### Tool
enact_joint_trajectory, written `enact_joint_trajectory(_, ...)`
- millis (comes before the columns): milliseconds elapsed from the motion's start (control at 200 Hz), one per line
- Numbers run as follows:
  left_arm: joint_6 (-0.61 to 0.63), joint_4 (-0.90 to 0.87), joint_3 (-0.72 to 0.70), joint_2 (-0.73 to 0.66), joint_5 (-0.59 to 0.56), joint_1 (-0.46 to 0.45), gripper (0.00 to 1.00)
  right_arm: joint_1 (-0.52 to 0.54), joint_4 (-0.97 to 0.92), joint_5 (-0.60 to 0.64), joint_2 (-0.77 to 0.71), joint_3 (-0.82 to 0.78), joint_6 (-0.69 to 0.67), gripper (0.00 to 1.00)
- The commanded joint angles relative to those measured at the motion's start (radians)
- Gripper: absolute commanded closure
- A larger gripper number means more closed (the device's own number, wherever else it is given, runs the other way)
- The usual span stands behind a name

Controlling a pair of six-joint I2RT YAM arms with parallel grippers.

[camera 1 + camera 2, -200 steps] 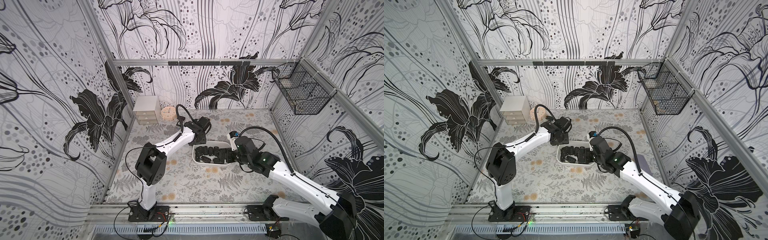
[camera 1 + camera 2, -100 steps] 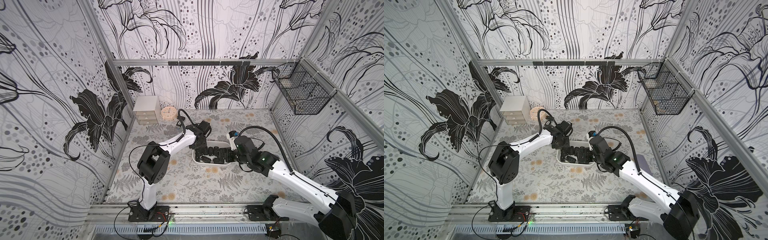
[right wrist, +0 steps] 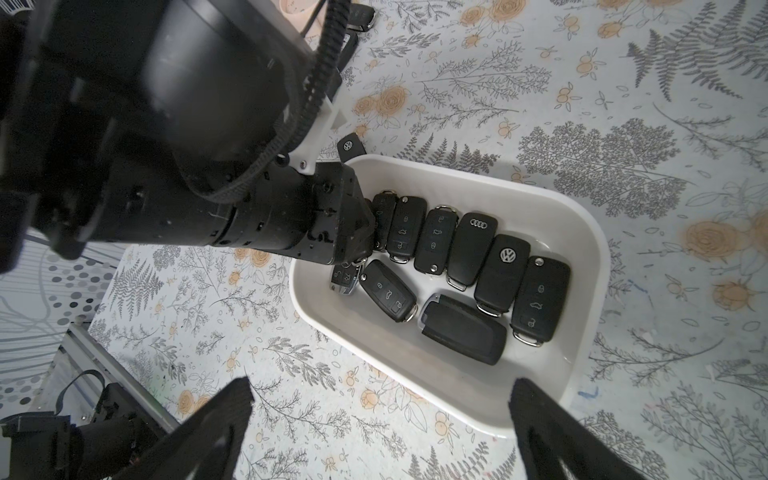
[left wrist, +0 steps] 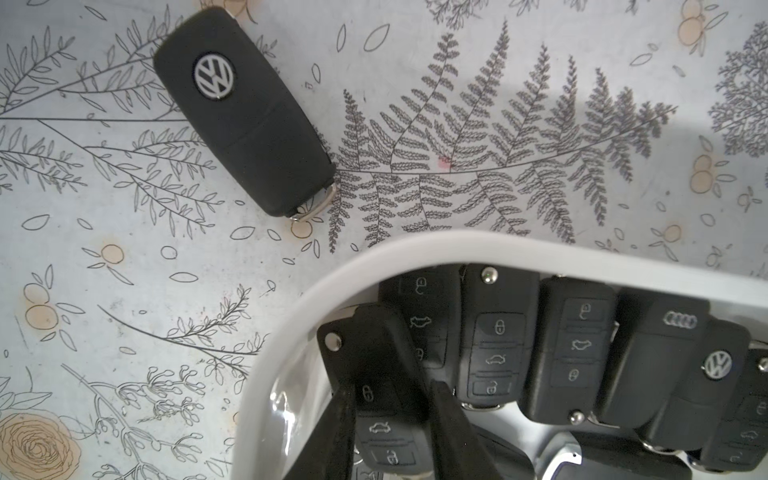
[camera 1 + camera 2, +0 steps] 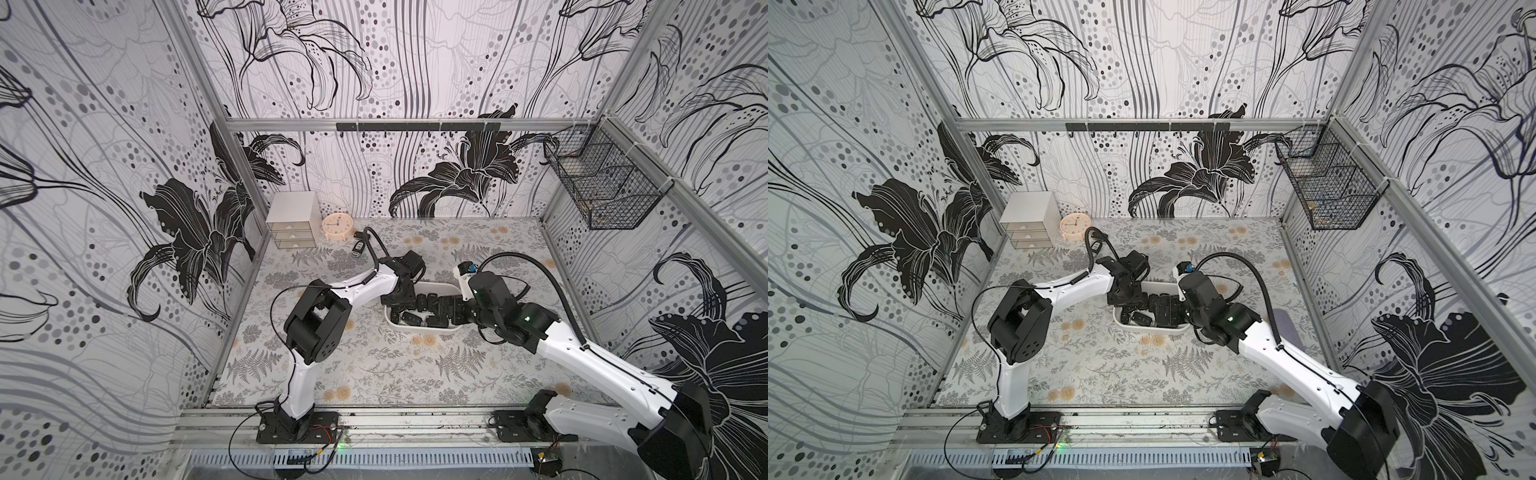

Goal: Place the car key into the storage box
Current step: Place the car key in the storage box.

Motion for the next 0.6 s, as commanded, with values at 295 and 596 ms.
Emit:
enact_joint_trajectory(295, 0.021, 0.049, 0.057, 0.040, 0.033, -0.050, 0.67, 0.002, -0.011, 0.011, -0.021, 0.005, -0.010, 0.00)
enact_joint_trajectory(596, 0.014, 0.015, 0.071, 0.015, -0.001, -0.052, 0.58, 0.002, -0.010, 0.012, -0.021, 0.002, -0.007, 0.00)
